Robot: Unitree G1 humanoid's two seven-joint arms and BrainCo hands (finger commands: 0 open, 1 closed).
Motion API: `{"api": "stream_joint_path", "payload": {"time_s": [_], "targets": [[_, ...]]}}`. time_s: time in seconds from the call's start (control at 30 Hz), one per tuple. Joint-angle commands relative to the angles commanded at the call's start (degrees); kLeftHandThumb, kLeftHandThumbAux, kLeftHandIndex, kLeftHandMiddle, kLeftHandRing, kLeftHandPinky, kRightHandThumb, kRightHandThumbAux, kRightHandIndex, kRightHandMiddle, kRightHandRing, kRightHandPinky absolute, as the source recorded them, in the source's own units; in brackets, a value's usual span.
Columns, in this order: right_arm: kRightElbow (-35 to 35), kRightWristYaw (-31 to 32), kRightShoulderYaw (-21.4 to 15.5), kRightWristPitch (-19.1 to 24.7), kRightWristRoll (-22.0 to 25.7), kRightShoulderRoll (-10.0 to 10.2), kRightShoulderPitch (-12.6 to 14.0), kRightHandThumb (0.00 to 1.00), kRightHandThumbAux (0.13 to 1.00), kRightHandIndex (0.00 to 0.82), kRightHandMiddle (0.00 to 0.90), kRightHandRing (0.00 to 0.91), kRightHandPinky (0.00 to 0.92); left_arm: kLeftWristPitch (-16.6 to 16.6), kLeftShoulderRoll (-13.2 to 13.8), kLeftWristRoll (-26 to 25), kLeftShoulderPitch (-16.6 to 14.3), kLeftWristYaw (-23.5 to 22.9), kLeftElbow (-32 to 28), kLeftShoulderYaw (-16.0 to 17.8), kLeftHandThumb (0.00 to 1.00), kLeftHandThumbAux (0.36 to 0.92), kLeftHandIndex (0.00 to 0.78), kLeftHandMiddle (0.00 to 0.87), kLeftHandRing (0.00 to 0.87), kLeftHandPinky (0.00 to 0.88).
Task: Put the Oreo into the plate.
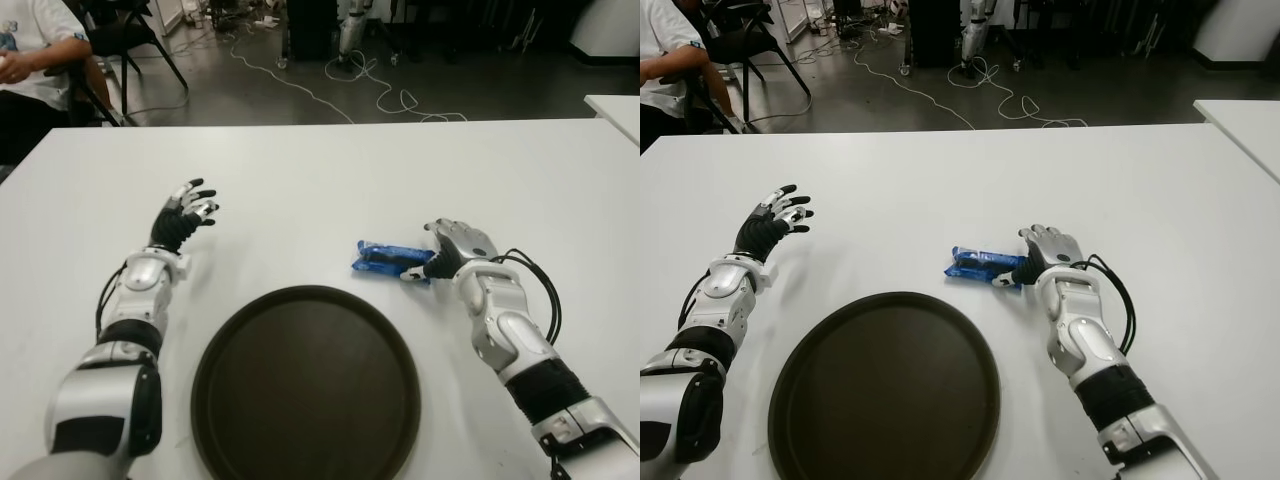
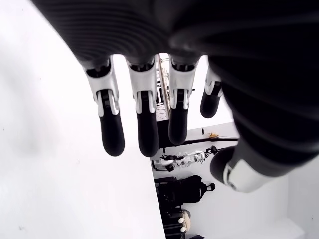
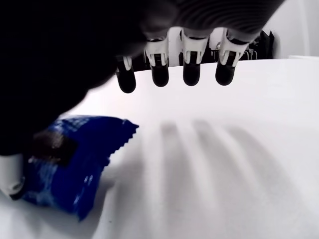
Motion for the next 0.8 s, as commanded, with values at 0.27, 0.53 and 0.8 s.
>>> {"api": "stream_joint_path", "payload": {"time_s": [0.27, 0.53, 0.8], "targets": [[3.3, -2.3, 0.1, -0.2, 1.8, -0.1, -1.0, 0.0, 0.492, 0.019, 0.047, 0.029, 0.022, -0.2, -0.1, 0.0, 0.1, 0.0, 0.0, 0.0, 0.196, 0.624, 0.105, 0.227, 0.256, 0.324], [5.7, -5.8, 0.1, -1.1, 3.7, 0.1, -1.7, 0.0, 0.496, 0.037, 0.064, 0.043, 0.041, -0.3, -0.1, 0.3, 0.1, 0.3, 0.0, -0.2, 0.179, 0.614, 0.101, 0.222, 0.249, 0.308], [6.7, -6.7, 0.5, -1.3, 4.8, -0.1, -2.2, 0.0, 0.487, 0.021, 0.051, 0.032, 0.029, -0.3, 0.1, 0.4, 0.0, 0.2, 0.1, -0.4, 0.186, 0.617, 0.101, 0.221, 0.247, 0.308]]}}
